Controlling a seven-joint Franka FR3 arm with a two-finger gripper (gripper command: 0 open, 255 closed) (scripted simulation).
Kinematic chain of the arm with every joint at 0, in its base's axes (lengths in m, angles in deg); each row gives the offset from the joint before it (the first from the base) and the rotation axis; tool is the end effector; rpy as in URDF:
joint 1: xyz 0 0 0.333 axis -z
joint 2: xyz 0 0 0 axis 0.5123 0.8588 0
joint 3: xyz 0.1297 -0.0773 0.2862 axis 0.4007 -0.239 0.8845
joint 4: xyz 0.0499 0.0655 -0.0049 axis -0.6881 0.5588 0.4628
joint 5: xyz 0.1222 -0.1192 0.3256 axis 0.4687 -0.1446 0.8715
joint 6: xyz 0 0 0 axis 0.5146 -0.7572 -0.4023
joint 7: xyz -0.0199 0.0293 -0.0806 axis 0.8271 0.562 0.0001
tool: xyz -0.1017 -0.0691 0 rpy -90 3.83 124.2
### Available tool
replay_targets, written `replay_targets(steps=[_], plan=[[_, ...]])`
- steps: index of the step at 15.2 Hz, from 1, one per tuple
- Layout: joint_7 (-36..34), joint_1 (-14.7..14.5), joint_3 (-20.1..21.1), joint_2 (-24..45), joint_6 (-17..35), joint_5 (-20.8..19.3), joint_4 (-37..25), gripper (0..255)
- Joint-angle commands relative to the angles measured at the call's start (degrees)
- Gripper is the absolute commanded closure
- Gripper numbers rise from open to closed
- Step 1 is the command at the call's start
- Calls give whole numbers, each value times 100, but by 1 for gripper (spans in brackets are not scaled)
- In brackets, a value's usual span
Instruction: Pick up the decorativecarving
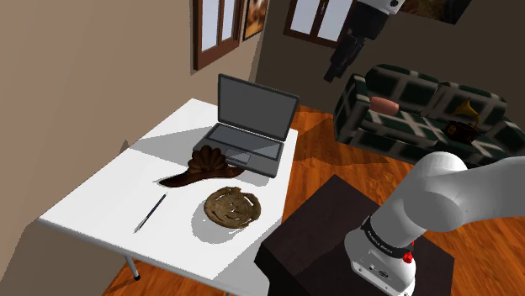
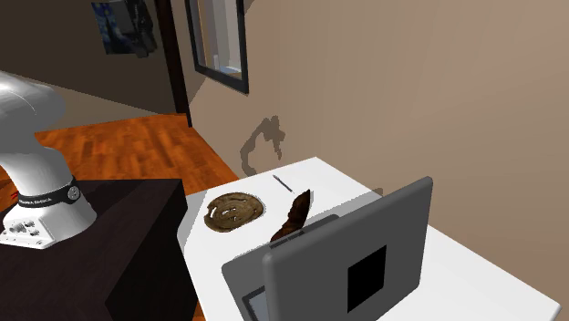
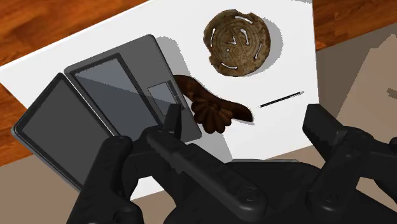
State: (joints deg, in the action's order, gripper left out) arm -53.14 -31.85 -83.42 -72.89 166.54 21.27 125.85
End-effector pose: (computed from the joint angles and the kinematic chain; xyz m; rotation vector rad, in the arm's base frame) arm 0.2855 0.0117 0.6073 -3.0248 -0.2567 -0.1952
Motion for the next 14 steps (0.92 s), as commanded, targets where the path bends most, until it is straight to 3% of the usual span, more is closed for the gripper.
replay_targets(steps=[1,14], plan=[[0,0,0,0,0,0,0,0],[1145,-279,-240,2418,1870,-3,-86,0]])
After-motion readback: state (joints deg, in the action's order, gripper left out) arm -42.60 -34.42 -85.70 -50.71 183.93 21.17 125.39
